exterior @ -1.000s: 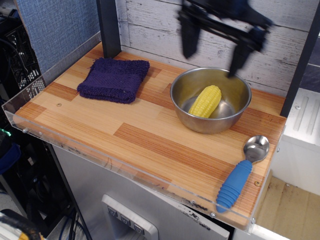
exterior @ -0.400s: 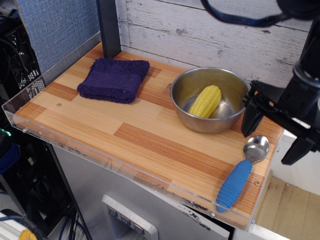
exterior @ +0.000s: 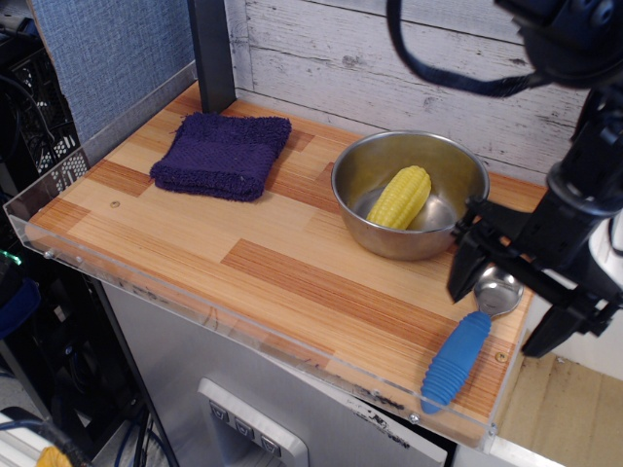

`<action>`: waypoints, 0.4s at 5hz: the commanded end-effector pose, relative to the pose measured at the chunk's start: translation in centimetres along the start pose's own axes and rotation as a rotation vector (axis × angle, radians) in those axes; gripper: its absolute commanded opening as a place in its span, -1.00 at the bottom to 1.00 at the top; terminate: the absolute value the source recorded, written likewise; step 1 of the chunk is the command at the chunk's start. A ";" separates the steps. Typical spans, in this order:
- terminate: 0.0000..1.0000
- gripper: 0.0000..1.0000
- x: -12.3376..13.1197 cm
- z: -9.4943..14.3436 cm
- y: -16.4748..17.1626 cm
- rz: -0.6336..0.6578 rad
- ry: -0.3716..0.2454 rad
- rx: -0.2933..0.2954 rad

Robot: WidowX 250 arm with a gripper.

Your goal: Put the blue spoon on top of the purple towel.

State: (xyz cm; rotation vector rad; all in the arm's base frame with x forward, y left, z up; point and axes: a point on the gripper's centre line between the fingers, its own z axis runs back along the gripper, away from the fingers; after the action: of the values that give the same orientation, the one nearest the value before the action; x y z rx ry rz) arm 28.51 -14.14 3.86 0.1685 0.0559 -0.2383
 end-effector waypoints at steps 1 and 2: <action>-1.00 1.00 -1.7 1.5 0.9 0.033 -0.048 -0.024; -1.00 1.00 -2.5 1.3 1.1 0.042 -0.042 -0.031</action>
State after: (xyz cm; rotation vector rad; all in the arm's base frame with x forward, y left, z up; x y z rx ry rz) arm 26.24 -12.80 3.44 0.1636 0.0834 -0.2130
